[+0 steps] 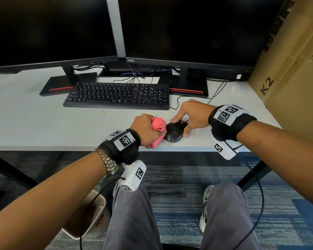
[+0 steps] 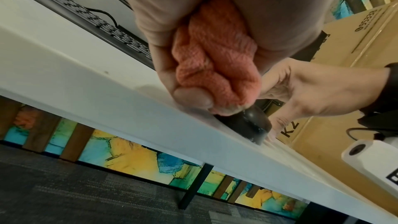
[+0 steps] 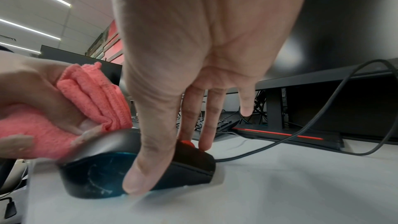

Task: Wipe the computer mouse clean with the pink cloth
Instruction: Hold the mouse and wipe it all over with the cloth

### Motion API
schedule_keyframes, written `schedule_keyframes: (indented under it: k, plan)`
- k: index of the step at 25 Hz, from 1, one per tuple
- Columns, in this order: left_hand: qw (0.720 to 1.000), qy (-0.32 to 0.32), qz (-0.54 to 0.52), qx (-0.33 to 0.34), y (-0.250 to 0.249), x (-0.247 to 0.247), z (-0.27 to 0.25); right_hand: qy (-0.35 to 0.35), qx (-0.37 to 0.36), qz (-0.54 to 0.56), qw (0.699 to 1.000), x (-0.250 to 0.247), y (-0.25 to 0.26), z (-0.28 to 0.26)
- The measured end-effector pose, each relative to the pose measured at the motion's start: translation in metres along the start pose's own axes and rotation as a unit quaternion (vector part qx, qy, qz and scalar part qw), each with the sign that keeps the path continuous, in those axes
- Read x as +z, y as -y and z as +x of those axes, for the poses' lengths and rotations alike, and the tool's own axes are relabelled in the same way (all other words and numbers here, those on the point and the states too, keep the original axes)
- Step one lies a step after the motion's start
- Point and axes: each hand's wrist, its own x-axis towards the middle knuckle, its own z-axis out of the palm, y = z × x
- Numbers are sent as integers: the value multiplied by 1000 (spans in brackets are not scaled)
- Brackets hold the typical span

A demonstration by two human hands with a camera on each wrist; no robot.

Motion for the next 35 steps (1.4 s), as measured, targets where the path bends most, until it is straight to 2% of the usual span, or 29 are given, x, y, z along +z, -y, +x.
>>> schedule_keyframes:
  k: [4, 12, 15, 17, 21, 23, 27, 30, 33, 35]
  plan:
    - [1000, 1, -22, 11, -5, 5, -7, 3, -6, 12, 1000, 0, -2, -2]
    - [998, -53, 26, 38, -6, 12, -14, 5, -16, 9, 1000, -2, 3, -5]
    - [998, -5, 32, 56, -8, 5, -18, 10, -18, 9, 1000, -3, 3, -6]
    - [999, 20, -7, 47, -7, -8, -13, 11, -17, 14, 1000, -3, 2, -5]
    - [996, -30, -88, 7, -3, -29, 4, 16, -11, 17, 1000, -3, 2, -4]
    - [997, -22, -68, 9, -6, -29, 9, 12, -11, 19, 1000, -3, 1, -4]
    - [999, 40, -23, 27, -24, -18, 11, 9, -21, 19, 1000, -2, 0, -4]
    - [996, 16, 70, 52, -30, -11, 14, 9, -27, 8, 1000, -3, 1, -5]
    - [992, -7, 104, 67, -28, -7, 14, 5, -29, 9, 1000, -3, 1, -5]
    - [991, 5, 114, 69, -26, -6, 11, 3, -27, 5, 1000, -3, 2, -4]
